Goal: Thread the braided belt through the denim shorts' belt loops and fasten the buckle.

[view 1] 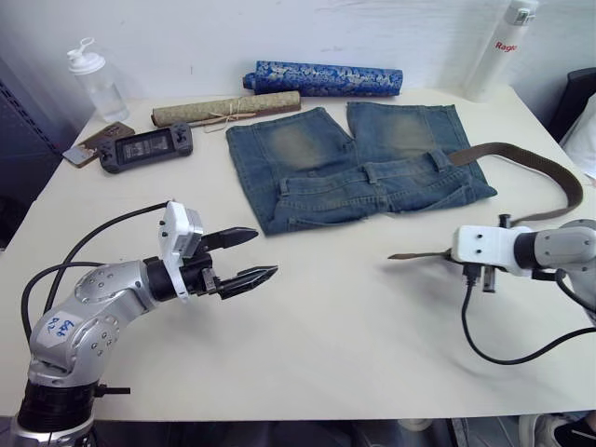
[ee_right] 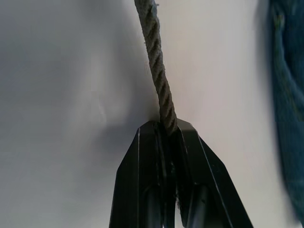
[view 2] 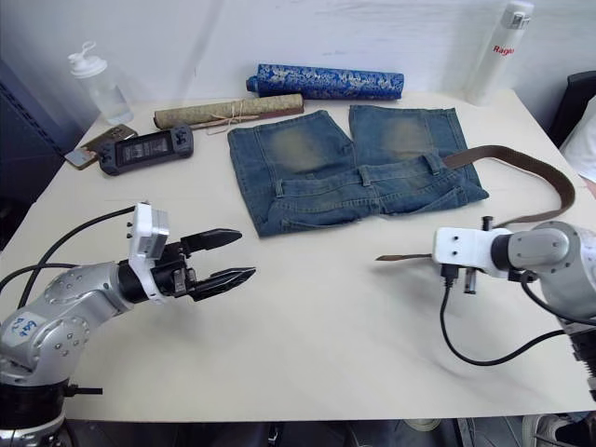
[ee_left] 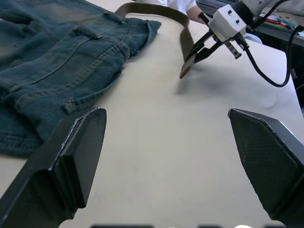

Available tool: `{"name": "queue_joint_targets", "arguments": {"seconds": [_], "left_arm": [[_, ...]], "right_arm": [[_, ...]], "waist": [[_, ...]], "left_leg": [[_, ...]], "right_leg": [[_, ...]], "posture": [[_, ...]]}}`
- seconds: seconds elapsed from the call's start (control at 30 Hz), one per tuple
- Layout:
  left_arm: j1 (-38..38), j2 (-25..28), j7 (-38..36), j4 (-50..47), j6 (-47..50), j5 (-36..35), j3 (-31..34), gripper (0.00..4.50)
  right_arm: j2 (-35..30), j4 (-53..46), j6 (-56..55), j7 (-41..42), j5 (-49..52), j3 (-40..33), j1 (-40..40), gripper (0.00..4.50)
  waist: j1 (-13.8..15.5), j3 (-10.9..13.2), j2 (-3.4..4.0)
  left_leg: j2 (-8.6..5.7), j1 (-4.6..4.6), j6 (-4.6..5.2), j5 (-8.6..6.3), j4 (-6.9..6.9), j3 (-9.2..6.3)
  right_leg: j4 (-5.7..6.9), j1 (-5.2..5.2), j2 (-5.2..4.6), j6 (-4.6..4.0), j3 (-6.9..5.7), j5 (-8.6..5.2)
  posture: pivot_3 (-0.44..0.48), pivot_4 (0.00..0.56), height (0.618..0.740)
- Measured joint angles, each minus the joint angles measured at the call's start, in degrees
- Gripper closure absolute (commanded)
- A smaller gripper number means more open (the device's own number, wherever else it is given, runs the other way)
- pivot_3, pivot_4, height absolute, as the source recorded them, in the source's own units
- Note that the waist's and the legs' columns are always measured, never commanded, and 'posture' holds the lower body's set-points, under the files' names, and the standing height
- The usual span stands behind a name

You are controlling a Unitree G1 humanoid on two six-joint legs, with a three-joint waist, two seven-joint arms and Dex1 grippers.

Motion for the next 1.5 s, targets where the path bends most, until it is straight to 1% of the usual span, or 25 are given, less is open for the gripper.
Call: {"name": "queue_joint_targets", "arguments": {"seconds": [0.03,0.1,0.13,0.2,0.3,0.33,0.5,0.63,0.67,0.7,0.77,0.8,0.83,0.87,0.9,0.93,0.97,1.0,1.03,1.3,1.4,1.5], "left_arm": [[-1.6,0.1,-1.1,1.6,-1.4,2.2,-2.1,0.0],[-6.2,0.1,-3.8,5.9,-4.9,7.9,-8.1,0.0],[-11.0,-1.2,-6.3,9.0,-8.8,13.2,-14.2,0.0],[-12.7,-2.1,-7.3,9.9,-10.5,15.1,-16.4,0.0],[-16.5,-4.9,-9.3,13.6,-15.9,20.8,-22.0,0.0],[-18.7,-6.7,-10.3,18.2,-20.4,25.5,-25.9,0.0],[-21.2,-10.6,-10.3,24.1,-25.0,30.4,-29.8,0.0],[-23.4,-13.9,-9.1,28.3,-27.8,32.3,-30.2,0.0],[-24.0,-14.6,-8.6,28.9,-28.5,32.8,-30.1,0.27],[-24.2,-15.3,-8.4,29.1,-28.8,33.0,-30.1,0.44],[-24.2,-16.6,-8.1,30.9,-29.7,33.8,-30.1,1.1],[-24.2,-17.0,-8.1,31.0,-30.0,33.8,-30.0,1.55],[-24.2,-17.4,-8.1,31.0,-30.1,33.8,-29.8,1.88],[-24.2,-17.8,-8.1,31.0,-30.2,33.8,-29.8,2.49],[-24.2,-18.0,-8.1,31.2,-30.4,34.0,-29.8,2.6],[-24.3,-18.1,-8.2,32.2,-30.6,34.8,-29.8,3.25],[-24.3,-18.2,-8.2,33.1,-30.6,35.3,-29.8,3.56],[-24.3,-18.2,-8.4,33.3,-30.6,36.1,-29.8,3.97],[-24.3,-18.1,-8.5,33.4,-30.6,36.4,-29.8,4.47],[-24.4,-18.8,-9.4,35.0,-31.0,37.1,-29.2,4.49],[-24.4,-20.1,-10.0,35.4,-29.1,35.8,-27.3,4.49],[-24.3,-21.1,-11.4,35.5,-25.6,32.7,-25.2,4.49]], "right_arm": [[1.0,-1.7,1.1,0.4,0.6,0.2,0.0,4.42],[4.6,-6.4,4.3,0.6,1.3,2.2,-1.0,4.42],[8.1,-9.5,6.9,0.4,1.1,4.7,-2.7,4.42],[9.1,-10.3,7.6,0.3,1.0,5.9,-3.3,4.42],[10.6,-11.6,9.8,0.3,0.5,7.5,-4.8,4.42],[10.8,-12.0,11.7,0.3,0.3,8.0,-5.3,4.42],[11.1,-12.9,13.5,0.3,-0.3,8.4,-5.8,4.42],[10.9,-13.9,14.9,0.5,-0.3,8.5,-5.8,4.42],[10.8,-14.4,15.6,0.6,-0.3,8.5,-5.7,4.47],[10.8,-14.7,15.9,0.6,-0.3,8.5,-5.7,4.5],[10.8,-15.9,17.2,0.6,-0.2,8.5,-5.6,4.5],[10.8,-16.0,17.5,0.6,-0.2,8.5,-5.5,4.5],[10.8,-16.0,17.7,0.6,-0.2,8.5,-5.5,4.5],[10.8,-16.2,18.1,0.6,-0.2,8.5,-5.5,4.5],[10.8,-16.5,18.3,0.5,-0.2,8.5,-5.5,4.5],[10.8,-16.9,18.6,0.5,-0.2,8.5,-5.5,4.5],[10.8,-17.0,18.9,0.4,-0.2,8.5,-5.5,4.5],[10.8,-17.2,19.5,0.4,-0.2,8.5,-5.5,4.5],[10.8,-17.4,19.6,0.4,-0.2,8.5,-5.5,4.5],[10.8,-17.7,20.8,0.3,0.0,8.5,-5.5,4.5],[10.9,-17.8,21.1,0.1,0.5,8.4,-5.5,4.5],[11.4,-18.3,21.9,-0.8,1.3,7.5,-5.5,4.5]], "waist": [[0.0,0.0,0.0],[0.2,0.0,-0.01],[0.4,0.0,-0.01],[0.6,0.0,-0.02],[0.6,0.0,-0.05],[0.6,0.0,-0.07],[0.5,0.1,-0.1],[0.5,0.1,-0.12],[0.4,0.1,-0.12],[0.4,0.1,-0.12],[0.5,0.1,-0.14],[0.5,0.1,-0.14],[0.6,0.1,-0.14],[0.5,0.1,-0.14],[0.5,0.1,-0.14],[0.5,0.1,-0.14],[0.5,0.1,-0.14],[0.5,0.1,-0.14],[0.5,0.1,-0.14],[0.5,0.1,-0.14],[0.5,0.1,-0.14],[0.4,0.1,-0.14]], "left_leg": [[0.0,0.01,0.0,0.0,-0.01,0.0],[0.04,-0.01,-0.04,0.0,0.01,0.12],[0.01,-0.03,-0.07,0.01,0.03,0.13],[-0.01,-0.04,-0.07,0.02,0.02,0.11],[-0.04,-0.06,-0.08,0.01,0.02,0.04],[-0.07,-0.04,-0.12,0.03,0.01,0.02],[-0.09,-0.06,-0.11,0.03,0.02,0.04],[-0.08,-0.04,-0.07,0.03,-0.02,0.0],[-0.07,-0.04,-0.07,0.03,-0.02,0.0],[-0.08,-0.03,-0.07,0.03,-0.03,0.0],[-0.09,-0.04,-0.08,0.04,-0.03,-0.02],[-0.1,-0.04,-0.08,0.04,-0.03,-0.02],[-0.12,-0.04,-0.08,0.04,-0.03,-0.03],[-0.12,-0.04,-0.07,0.04,-0.03,-0.03],[-0.13,-0.04,-0.08,0.05,-0.03,-0.03],[-0.12,-0.03,-0.08,0.05,-0.03,-0.03],[-0.12,-0.04,-0.08,0.05,-0.03,-0.03],[-0.13,-0.04,-0.08,0.05,-0.03,-0.03],[-0.14,-0.04,-0.08,0.05,-0.03,-0.04],[-0.15,-0.04,-0.07,0.05,-0.03,-0.05],[-0.15,-0.04,-0.07,0.05,-0.03,-0.06],[-0.15,-0.04,-0.07,0.05,-0.04,-0.06]], "right_leg": [[0.0,0.0,0.0,0.25,0.0,0.13],[-0.01,0.01,0.07,0.35,-0.05,0.18],[-0.03,0.01,0.07,0.38,-0.04,0.2],[-0.08,0.02,0.06,0.4,-0.03,0.21],[-0.18,0.03,0.02,0.44,-0.03,0.24],[-0.23,0.04,-0.02,0.46,-0.04,0.24],[-0.26,0.03,-0.05,0.51,-0.04,0.27],[-0.22,0.02,-0.04,0.55,-0.06,0.29],[-0.22,0.02,-0.04,0.56,-0.06,0.29],[-0.22,0.02,-0.04,0.56,-0.06,0.29],[-0.22,0.02,-0.03,0.59,-0.06,0.31],[-0.22,0.02,-0.04,0.59,-0.06,0.31],[-0.23,0.02,-0.04,0.6,-0.05,0.31],[-0.23,0.02,-0.04,0.61,-0.05,0.32],[-0.23,0.02,-0.04,0.61,-0.05,0.32],[-0.23,0.02,-0.04,0.61,-0.05,0.32],[-0.23,0.02,-0.04,0.61,-0.05,0.32],[-0.23,0.02,-0.04,0.62,-0.05,0.32],[-0.24,0.02,-0.05,0.62,-0.05,0.32],[-0.23,0.02,-0.05,0.63,-0.05,0.33],[-0.24,0.02,-0.05,0.64,-0.05,0.33],[-0.23,0.02,-0.05,0.64,-0.05,0.33]], "posture": [[0.0,0.15,0.637],[0.0,0.15,0.637],[0.0,0.15,0.637],[0.0,0.15,0.637],[0.0,0.15,0.637],[0.0,0.15,0.637],[0.0,0.15,0.637],[0.0,0.15,0.637],[0.0,0.15,0.637],[0.0,0.15,0.637],[0.0,0.15,0.637],[0.0,0.15,0.637],[0.0,0.15,0.637],[0.0,0.15,0.637],[0.0,0.15,0.637],[0.0,0.15,0.637],[0.0,0.15,0.637],[0.0,0.15,0.637],[0.0,0.15,0.637],[0.0,0.15,0.637],[0.0,0.15,0.637],[0.0,0.15,0.637]]}}
